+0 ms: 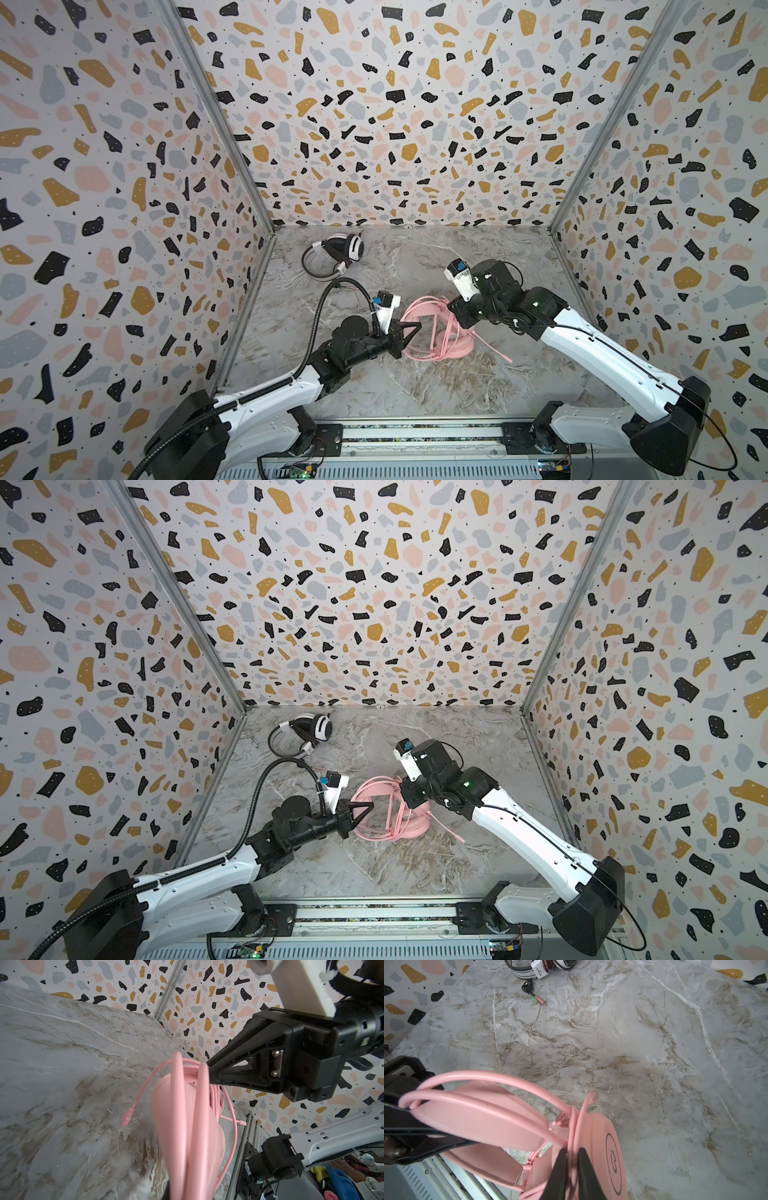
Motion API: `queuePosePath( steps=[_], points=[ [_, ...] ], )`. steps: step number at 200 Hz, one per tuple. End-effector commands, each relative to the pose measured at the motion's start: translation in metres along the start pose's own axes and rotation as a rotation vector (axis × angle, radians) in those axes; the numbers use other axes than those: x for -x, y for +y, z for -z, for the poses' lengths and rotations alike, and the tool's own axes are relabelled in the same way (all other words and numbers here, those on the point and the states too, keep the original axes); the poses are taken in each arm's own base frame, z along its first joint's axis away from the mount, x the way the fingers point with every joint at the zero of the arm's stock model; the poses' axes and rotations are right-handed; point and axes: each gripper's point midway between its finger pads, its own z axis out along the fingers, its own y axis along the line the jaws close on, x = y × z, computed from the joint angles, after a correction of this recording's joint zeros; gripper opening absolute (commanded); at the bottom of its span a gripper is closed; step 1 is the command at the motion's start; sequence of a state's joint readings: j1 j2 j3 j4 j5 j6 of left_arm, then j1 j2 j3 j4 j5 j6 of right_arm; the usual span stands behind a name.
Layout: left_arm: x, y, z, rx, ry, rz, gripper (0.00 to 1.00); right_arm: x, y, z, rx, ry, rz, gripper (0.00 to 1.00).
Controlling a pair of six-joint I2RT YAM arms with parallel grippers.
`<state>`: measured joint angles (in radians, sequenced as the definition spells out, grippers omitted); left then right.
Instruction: Wrap the headphones
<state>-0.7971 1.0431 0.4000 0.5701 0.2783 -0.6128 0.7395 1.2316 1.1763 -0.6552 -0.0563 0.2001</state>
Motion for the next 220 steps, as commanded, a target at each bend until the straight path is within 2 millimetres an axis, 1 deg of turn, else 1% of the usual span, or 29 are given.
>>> queuePosePath(
  steps=[1,13,25,41,53,77,93,127,137,152,174,184,201,207,220],
  points=[
    [0.029,-0.012,0.009,-0.039,-0.140,-0.005,0.00,-0.014,-0.023,0.002,-0.119,0.022,-0.027,0.18],
    [0.027,-0.009,0.008,-0.029,-0.137,-0.005,0.00,-0.017,-0.021,0.001,-0.106,0.021,-0.035,0.21],
    [0.025,-0.005,0.005,-0.014,-0.130,0.003,0.00,-0.017,-0.018,0.004,-0.090,0.010,-0.040,0.28],
    [0.021,-0.003,0.000,-0.014,-0.112,0.010,0.00,-0.011,-0.015,0.014,-0.080,-0.021,-0.047,0.35],
    [0.020,-0.004,-0.003,-0.027,-0.100,0.017,0.00,-0.004,-0.016,0.023,-0.086,-0.049,-0.050,0.39],
    [0.020,-0.006,-0.006,-0.043,-0.098,0.031,0.00,0.005,-0.022,0.039,-0.121,-0.095,-0.061,0.42],
    [0.022,-0.007,-0.009,-0.045,-0.094,0.029,0.00,0.009,-0.027,0.046,-0.132,-0.120,-0.078,0.44],
    [0.024,-0.008,-0.020,-0.072,-0.091,0.045,0.00,0.008,-0.037,0.046,-0.136,-0.111,-0.100,0.45],
    [0.025,-0.008,-0.025,-0.074,-0.082,0.048,0.00,0.002,-0.045,0.043,-0.155,-0.088,-0.116,0.45],
    [0.024,-0.006,-0.030,-0.064,-0.065,0.039,0.00,-0.015,-0.065,0.035,-0.186,-0.031,-0.168,0.47],
    [0.023,-0.002,-0.032,-0.033,-0.050,0.028,0.00,-0.056,-0.098,0.017,-0.190,0.069,-0.308,0.47],
    [0.022,0.000,-0.031,-0.016,-0.035,0.010,0.00,-0.071,-0.107,0.010,-0.163,0.092,-0.369,0.47],
    [0.020,0.003,-0.026,0.017,-0.020,-0.016,0.00,-0.092,-0.114,-0.004,-0.116,0.121,-0.448,0.48],
    [0.019,0.004,-0.023,0.028,-0.016,-0.024,0.00,-0.097,-0.114,-0.010,-0.101,0.136,-0.468,0.48],
    [0.016,0.007,-0.017,0.043,-0.015,-0.033,0.00,-0.103,-0.108,-0.020,-0.054,0.166,-0.491,0.48]
  ],
)
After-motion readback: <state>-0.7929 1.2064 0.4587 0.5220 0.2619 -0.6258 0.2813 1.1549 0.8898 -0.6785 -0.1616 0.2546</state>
